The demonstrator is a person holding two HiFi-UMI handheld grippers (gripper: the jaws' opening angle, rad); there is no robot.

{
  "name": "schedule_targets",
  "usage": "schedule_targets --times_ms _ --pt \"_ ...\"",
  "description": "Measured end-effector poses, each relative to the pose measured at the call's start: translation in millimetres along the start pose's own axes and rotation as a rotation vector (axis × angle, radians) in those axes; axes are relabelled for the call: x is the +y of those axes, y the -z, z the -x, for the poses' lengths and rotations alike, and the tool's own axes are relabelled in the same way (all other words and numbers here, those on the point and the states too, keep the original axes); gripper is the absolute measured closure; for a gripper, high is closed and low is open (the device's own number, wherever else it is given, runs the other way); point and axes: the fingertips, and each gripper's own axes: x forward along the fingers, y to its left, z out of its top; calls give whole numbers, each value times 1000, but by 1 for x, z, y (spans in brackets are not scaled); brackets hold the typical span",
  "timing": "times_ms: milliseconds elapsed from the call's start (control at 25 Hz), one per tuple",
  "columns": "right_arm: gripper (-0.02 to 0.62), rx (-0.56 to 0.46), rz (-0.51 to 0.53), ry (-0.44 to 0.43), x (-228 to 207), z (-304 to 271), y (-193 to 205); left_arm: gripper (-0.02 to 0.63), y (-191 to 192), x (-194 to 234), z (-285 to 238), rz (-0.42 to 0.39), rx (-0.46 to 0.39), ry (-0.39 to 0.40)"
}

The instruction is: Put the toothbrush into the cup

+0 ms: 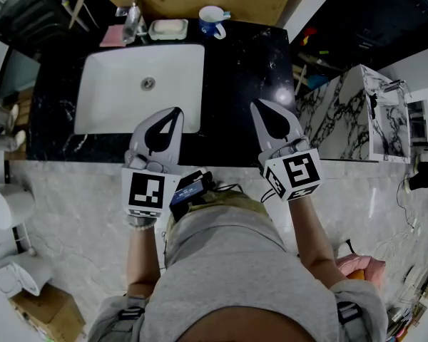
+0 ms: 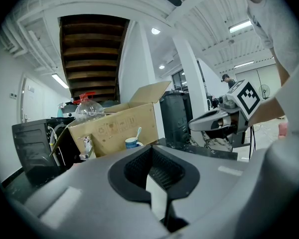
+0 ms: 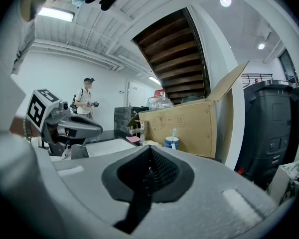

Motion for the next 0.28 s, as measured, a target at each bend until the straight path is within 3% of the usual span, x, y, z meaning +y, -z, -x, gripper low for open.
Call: schedule_targets --times_ms 280 --pt "603 4 -1 3 0 -1 1 595 -2 1 0 -7 -9 4"
